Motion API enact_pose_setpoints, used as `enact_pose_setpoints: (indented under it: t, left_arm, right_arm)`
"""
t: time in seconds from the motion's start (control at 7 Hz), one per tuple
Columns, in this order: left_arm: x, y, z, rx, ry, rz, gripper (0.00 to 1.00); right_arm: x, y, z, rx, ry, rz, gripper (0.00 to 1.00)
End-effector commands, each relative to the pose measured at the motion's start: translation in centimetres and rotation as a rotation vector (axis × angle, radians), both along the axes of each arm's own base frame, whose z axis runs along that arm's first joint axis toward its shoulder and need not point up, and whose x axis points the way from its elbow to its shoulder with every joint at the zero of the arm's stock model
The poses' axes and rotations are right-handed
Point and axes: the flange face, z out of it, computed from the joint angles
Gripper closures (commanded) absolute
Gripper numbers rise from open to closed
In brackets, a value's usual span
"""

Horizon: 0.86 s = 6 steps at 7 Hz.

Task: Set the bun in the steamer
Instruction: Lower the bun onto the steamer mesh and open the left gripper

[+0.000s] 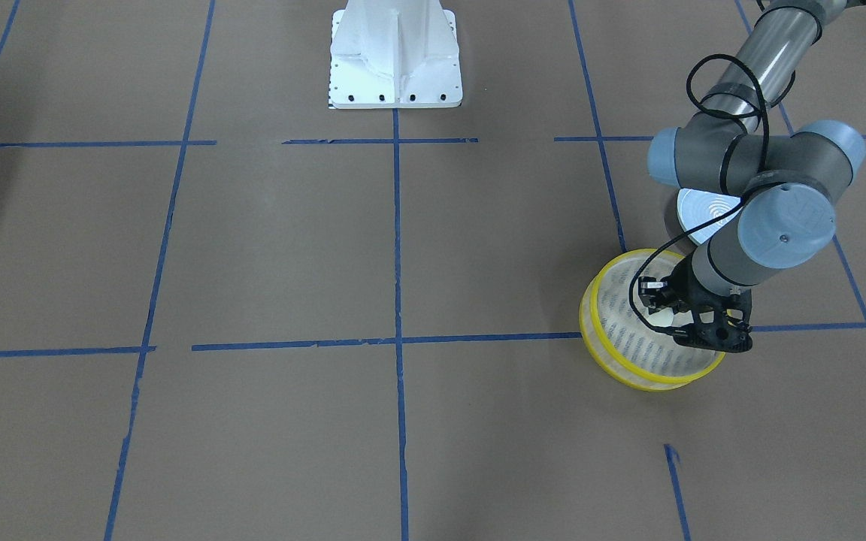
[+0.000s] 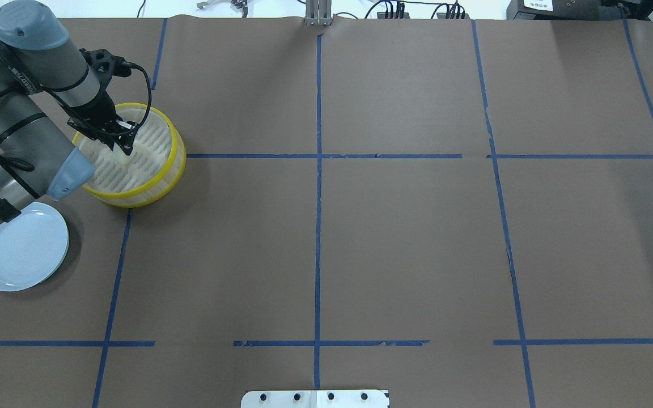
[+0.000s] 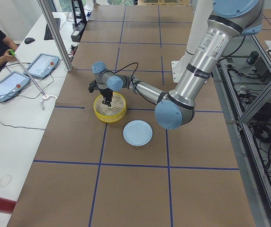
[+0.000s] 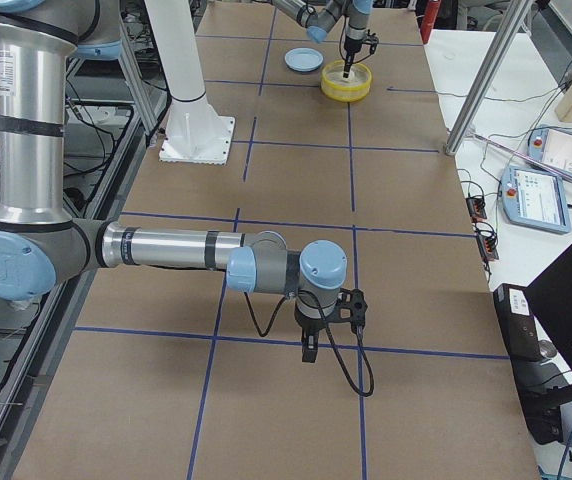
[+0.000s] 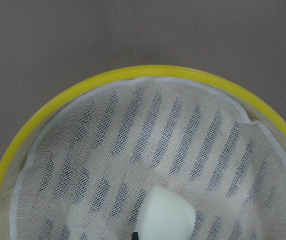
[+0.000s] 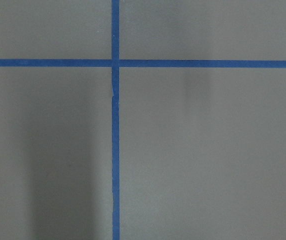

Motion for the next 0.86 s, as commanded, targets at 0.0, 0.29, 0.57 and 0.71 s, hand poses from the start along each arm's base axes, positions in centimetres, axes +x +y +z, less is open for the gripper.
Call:
enact_pose_setpoints:
  t: [0.0,0.29,0.57,0.71]
  left_arm:
    - [0.0,0.0,0.0,0.004,0.002,0.001,0.0]
    - [-0.9,0.2,-2.3,0.045,0.027,-0.007,0.0]
    - [-8.8,1.4,-6.3,0.135,0.079,-0.096,0.0]
    - [-14.4,1.7,-7.0,0.181,0.083,-0.149,0.0]
  right_arm:
    - [0.0,0.0,0.0,0.0,0.0,-0.001,0.0]
    - [0.0,0.0,0.0,0.0,0.0,-0.001,0.0]
    - [0.0,0.0,0.0,0.0,0.0,0.0,0.0]
    - [0.0,0.0,0.0,0.0,0.0,-0.001,0.0]
